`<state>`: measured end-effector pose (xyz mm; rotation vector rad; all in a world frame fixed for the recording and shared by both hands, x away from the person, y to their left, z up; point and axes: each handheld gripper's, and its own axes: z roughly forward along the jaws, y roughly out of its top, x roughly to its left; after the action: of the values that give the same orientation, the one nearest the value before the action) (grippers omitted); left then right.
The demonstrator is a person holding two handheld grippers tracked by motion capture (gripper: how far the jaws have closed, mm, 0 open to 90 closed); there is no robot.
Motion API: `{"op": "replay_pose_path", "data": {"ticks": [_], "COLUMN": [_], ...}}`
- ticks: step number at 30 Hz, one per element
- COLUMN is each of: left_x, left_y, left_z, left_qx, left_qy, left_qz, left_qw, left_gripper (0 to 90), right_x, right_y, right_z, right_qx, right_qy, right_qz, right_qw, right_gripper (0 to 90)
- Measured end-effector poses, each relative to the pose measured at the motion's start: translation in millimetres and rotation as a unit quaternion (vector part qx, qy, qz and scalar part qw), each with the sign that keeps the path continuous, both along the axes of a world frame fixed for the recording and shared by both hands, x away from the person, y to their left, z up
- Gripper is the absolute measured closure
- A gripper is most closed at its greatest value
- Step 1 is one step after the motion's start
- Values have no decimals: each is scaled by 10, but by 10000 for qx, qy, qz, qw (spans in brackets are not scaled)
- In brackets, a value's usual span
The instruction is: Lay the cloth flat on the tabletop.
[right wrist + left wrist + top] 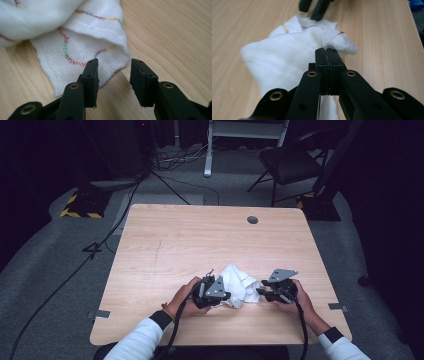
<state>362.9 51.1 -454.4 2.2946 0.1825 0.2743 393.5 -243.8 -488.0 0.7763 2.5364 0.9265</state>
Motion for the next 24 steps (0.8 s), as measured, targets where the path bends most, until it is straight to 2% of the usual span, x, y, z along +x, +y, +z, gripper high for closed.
{"op": "replay_pose_path", "data": {"ticks": [2, 4, 7, 8, 9, 10, 12, 15, 18, 20, 24], "left_x": [43, 95, 175, 175, 212, 232, 285, 371, 458, 525, 637], "left_y": [101, 196, 356, 356, 478, 538, 665, 818, 971, 1087, 1243], "left_z": [43, 76, 129, 129, 164, 177, 177, 143, 106, 65, -50], "left_qx": [-105, -76, -167, -167, -258, -228, -297, -241, -260, -349, -148], "left_qy": [-74, -161, -232, -232, -273, -284, -254, -229, -163, -38, 82], "left_qz": [176, 318, 627, 627, 824, 923, 1120, 1399, 1718, 1902, 2226], "left_qw": [9998, 9993, 9976, 9976, 9959, 9951, 9929, 9896, 9846, 9811, 9748], "left_gripper": [891, 891, 892, 892, 892, 892, 892, 892, 892, 892, 891], "right_x": [14, 21, 29, 35, 46, 52, 59, 74, 93, 104, 120], "right_y": [-48, -90, -149, -170, -192, -208, -232, -262, -298, -318, -330], "right_z": [2, 10, 20, 19, 21, 23, 28, 33, 32, 35, 47], "right_qx": [-10, -121, -237, -216, -227, -261, -377, -505, -533, -554, -598], "right_qy": [5, -76, -135, -108, -100, -122, -213, -310, -337, -332, -258], "right_qz": [-72, -118, -256, -309, -335, -371, -416, -511, -633, -725, -856], "right_qw": [10000, 9998, 9993, 9992, 9991, 9989, 9982, 9969, 9960, 9953, 9942], "right_gripper": [564, 544, 539, 536, 531, 524, 516, 509, 503, 503, 502]}}
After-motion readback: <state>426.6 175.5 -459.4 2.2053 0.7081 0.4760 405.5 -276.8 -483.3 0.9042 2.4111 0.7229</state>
